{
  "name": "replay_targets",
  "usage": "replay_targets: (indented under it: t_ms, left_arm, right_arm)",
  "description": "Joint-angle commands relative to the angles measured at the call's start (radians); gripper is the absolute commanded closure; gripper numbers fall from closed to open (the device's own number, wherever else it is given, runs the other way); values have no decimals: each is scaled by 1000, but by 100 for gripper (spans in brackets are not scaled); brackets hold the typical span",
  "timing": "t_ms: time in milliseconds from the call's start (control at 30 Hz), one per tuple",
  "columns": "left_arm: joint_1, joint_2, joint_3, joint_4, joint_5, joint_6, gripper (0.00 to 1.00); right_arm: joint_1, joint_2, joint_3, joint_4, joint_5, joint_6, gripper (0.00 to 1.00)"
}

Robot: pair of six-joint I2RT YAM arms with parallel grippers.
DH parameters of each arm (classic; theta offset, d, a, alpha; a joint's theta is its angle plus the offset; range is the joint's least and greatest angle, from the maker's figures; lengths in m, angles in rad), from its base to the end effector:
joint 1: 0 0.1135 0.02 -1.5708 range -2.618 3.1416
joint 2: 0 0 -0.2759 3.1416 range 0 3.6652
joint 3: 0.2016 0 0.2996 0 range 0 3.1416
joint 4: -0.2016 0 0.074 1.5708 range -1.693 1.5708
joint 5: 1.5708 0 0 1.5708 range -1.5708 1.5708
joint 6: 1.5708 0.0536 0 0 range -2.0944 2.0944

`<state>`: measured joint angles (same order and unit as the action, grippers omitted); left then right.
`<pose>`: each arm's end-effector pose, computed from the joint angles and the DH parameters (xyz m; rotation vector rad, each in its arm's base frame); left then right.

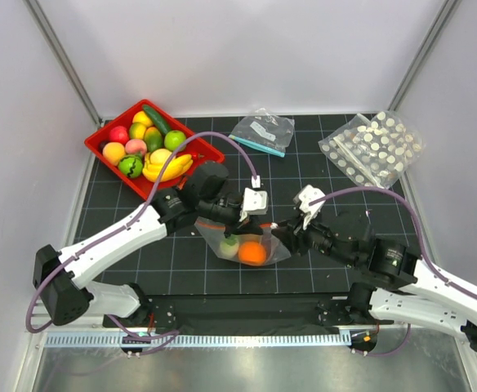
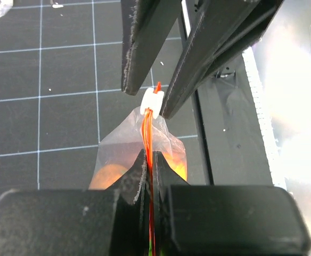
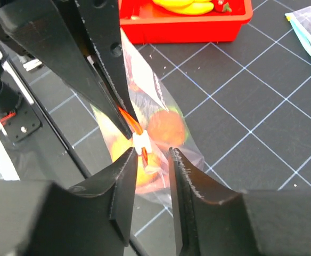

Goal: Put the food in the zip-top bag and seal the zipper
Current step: Zip the zipper food storage bag at the center of the board.

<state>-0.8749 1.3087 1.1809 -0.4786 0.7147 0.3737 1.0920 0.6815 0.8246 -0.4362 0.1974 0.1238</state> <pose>0.1919 -0.2845 0.3368 1.6023 1.5031 -1.0598 0.1056 0.1805 0.3520 -0.7627 1.7516 0.6534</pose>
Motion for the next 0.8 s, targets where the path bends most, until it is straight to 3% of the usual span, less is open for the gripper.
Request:
replay_targets:
  t_ms: [0, 133, 333, 433, 767]
  left_arm:
    - [4, -48, -10, 98, 3, -64, 100]
    - [4, -61, -26, 104, -9, -73, 100]
    - [4, -100, -37, 109, -23, -84, 100]
    - [4, -118, -41, 109, -34, -87, 100]
    - [4, -121, -53, 109, -20, -94, 100]
  right_arm:
    - [2, -17, -25, 122, 30, 11, 61]
    - [2, -17, -58, 157, 16, 14, 45]
    - [2, -33, -148, 293, 5, -2, 35]
    - [2, -80, -219, 395, 22, -22, 34]
    - [2, -119, -220, 401, -39, -72, 41]
